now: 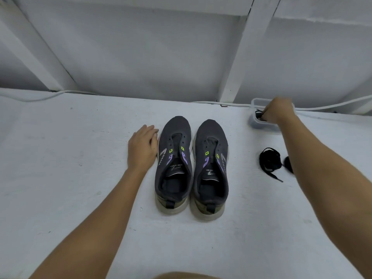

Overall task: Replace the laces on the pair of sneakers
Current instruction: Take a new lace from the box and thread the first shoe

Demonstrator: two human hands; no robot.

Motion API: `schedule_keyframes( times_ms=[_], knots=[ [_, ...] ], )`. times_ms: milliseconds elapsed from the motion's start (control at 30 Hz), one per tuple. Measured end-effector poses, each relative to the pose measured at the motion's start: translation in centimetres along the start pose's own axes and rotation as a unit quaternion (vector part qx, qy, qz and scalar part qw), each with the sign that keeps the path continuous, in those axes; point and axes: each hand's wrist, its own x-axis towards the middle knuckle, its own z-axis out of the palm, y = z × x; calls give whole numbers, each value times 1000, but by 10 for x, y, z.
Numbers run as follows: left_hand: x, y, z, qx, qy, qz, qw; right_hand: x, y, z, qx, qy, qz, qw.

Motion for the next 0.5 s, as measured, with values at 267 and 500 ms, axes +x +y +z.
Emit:
schedule_keyframes(
  times_ms=[267, 500],
  knots=[
    [-1, 0, 0, -1, 3, 0, 1000, -21, -3, -56, 158, 107, -22, 981],
    [-1, 3, -1, 5, 2, -3, 1000, -58, -47, -107, 290, 165, -88, 938]
  ],
)
